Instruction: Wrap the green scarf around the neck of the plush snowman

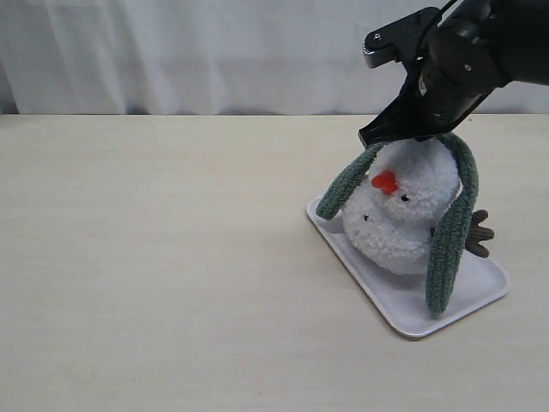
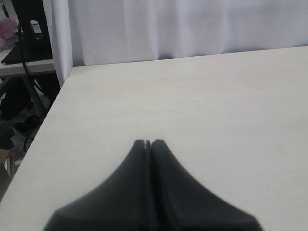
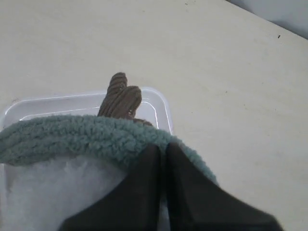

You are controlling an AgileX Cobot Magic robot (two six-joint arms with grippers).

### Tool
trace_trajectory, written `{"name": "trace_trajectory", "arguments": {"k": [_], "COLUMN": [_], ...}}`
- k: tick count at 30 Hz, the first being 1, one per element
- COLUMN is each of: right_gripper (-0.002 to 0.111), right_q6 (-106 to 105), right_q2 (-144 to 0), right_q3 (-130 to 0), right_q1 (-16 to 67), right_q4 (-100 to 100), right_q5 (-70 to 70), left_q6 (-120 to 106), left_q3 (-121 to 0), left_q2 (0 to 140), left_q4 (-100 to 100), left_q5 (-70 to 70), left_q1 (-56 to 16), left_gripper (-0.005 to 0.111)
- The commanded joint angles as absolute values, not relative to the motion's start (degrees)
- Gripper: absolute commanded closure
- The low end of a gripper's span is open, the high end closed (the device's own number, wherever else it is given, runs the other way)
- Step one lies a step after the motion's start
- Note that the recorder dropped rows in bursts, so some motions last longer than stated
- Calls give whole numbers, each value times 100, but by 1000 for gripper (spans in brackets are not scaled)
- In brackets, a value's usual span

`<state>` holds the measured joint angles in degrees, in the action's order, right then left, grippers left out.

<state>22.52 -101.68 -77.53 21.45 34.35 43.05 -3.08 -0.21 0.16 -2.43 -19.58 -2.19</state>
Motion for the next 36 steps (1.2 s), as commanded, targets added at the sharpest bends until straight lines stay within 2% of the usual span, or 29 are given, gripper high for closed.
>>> {"name": "trace_trajectory", "arguments": {"k": [1, 9, 15, 18, 19, 21, 23, 25, 26, 27, 30, 36], "right_gripper": [104, 104, 103, 94, 84, 76, 77, 90, 101, 104, 104, 104], "right_q6": [2223, 2223, 2223, 2223, 2223, 2223, 2223, 2258, 2416, 2514, 2530, 2424], "right_q2": [-10374, -10309, -9741, -9503, -9369, -9234, -9202, -9202, -9202, -9202, -9215, -9215], "right_q3": [-7792, -7792, -7792, -7792, -7762, -7603, -7393, -7155, -7050, -6999, -6742, -6673], "right_q1": [2135, 2135, 2135, 2135, 2135, 2135, 2118, 1954, 1792, 1693, 1343, 1343], "right_q4": [3690, 3712, 3673, 3550, 3457, 3342, 3342, 3342, 3342, 3342, 3116, 2913], "right_q5": [4236, 4415, 5070, 5359, 5436, 5472, 5457, 5209, 5069, 4996, 4500, 4048], "left_q6": [-298, -298, -298, -298, -298, -298, -298, -298, -298, -298, -298, -298], "left_q3": [0, 0, 0, 0, 0, 0, 0, 0, 0, 0, 0, 0], "left_q2": [0, 0, 0, 0, 0, 0, 0, 0, 0, 0, 0, 0], "left_q4": [-239, -239, -239, -239, -239, -239, -239, -239, -239, -239, -239, -239], "left_q5": [-1894, -1894, -1894, -1894, -1894, -1894, -1894, -1894, -1894, -1894, -1894, -1894], "left_q1": [-276, -276, -276, -276, -276, -276, -276, -276, -276, -276, -276, -276], "left_gripper": [107, 107, 107, 107, 107, 107, 107, 107, 107, 107, 107, 107]}}
